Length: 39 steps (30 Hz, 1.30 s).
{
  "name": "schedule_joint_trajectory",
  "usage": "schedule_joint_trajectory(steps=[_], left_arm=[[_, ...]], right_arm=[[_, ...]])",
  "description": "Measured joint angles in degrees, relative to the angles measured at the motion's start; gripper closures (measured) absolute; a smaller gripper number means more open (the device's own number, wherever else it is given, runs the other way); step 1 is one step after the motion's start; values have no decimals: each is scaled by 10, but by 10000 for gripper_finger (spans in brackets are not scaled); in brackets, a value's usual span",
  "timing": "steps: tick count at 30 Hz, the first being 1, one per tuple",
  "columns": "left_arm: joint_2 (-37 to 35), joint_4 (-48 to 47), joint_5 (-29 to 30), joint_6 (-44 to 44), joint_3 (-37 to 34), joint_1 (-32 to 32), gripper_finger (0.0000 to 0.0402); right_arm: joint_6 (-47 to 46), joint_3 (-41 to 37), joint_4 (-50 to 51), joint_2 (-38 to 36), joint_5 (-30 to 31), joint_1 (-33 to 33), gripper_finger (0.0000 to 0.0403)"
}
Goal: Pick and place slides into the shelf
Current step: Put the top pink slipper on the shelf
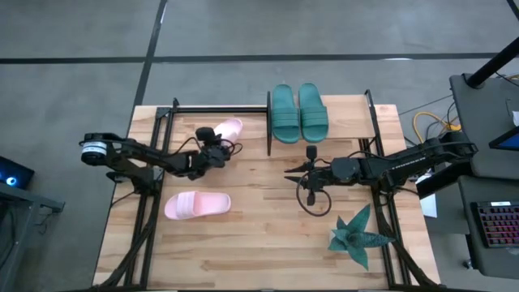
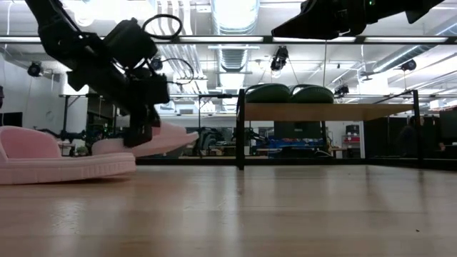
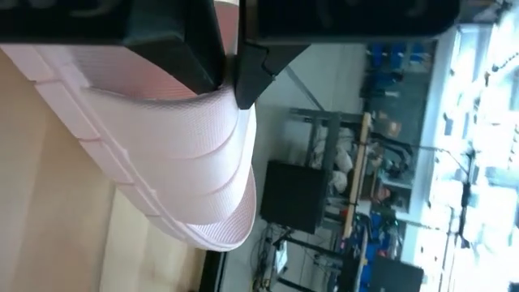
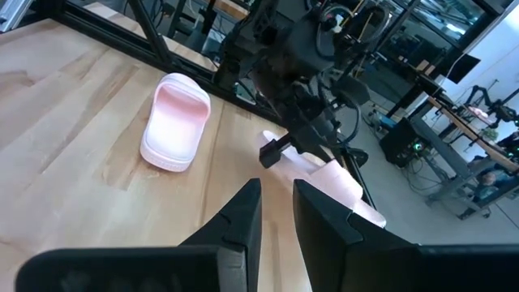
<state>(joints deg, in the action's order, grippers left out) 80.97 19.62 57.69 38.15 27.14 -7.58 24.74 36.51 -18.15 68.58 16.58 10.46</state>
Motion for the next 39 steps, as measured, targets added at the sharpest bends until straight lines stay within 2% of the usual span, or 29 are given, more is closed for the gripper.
schedule_joint_trajectory(steps=[8,12,15,20,31,39], left_arm=[[-5,-38,2,28,46,10,398],[-5,-86,47,31,73,23,398],[-5,-121,72,29,94,39,398],[-5,-139,73,27,134,68,398],[-5,-192,72,27,212,140,398],[-5,-192,71,28,246,188,398]], right_arm=[[66,0,0,0,0,0,339],[100,0,0,0,8,0,335],[140,0,1,0,43,0,320],[191,0,0,0,88,0,282],[267,0,3,0,90,0,203],[309,0,2,0,90,0,186]])
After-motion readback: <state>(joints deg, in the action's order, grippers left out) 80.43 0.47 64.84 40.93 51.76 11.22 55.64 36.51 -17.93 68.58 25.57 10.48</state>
